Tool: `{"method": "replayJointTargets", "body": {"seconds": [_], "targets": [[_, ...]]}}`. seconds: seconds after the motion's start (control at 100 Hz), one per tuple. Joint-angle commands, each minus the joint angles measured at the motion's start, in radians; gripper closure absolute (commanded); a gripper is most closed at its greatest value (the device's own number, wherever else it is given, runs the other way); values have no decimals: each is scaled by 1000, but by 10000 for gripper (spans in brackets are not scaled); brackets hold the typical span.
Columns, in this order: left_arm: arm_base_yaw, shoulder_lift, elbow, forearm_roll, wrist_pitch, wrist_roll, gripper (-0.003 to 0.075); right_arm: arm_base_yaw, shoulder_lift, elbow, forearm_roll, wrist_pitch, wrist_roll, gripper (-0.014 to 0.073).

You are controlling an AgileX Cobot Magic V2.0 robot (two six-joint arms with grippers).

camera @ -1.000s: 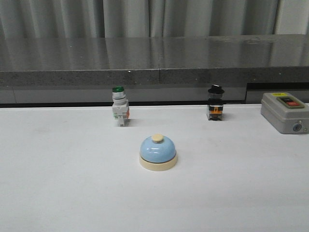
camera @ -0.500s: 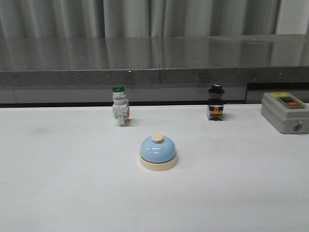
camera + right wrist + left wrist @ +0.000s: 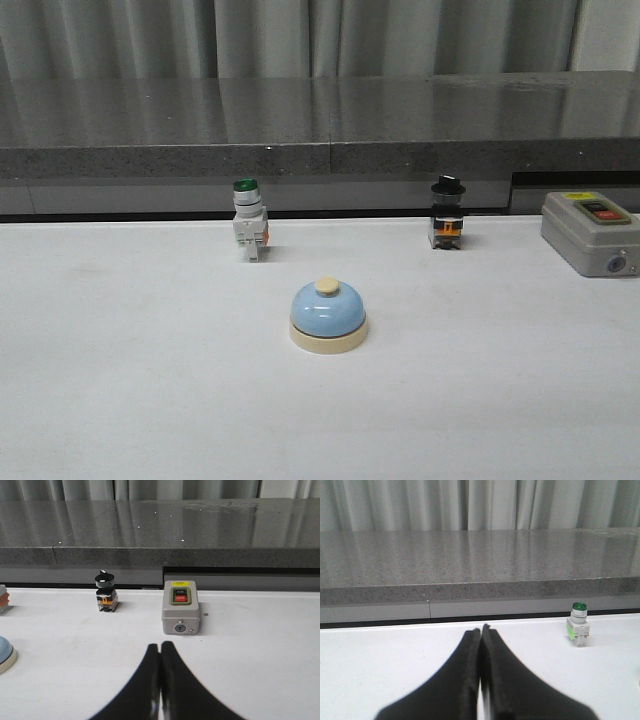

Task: Place and press bell with both arms

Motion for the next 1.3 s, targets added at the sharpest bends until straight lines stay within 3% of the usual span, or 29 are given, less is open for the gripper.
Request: {"method": "replayJointTargets", "body": {"seconds": [0.0,0.19,0.36,1.29], "targets": [[17,-40,11,3,-89,-9,741,-9,-18,-13,-12,-87,0,654],[48,-66,80,7,-126,-9,741,-9,-18,-13,-12,-87,0,654],[46,-66,141,8,-246,-9,741,-9,-18,-13,-12,-87,0,654],[46,-66,139,-25,-243,-9,741,-9,-18,-13,-12,-87,0,654]]}}
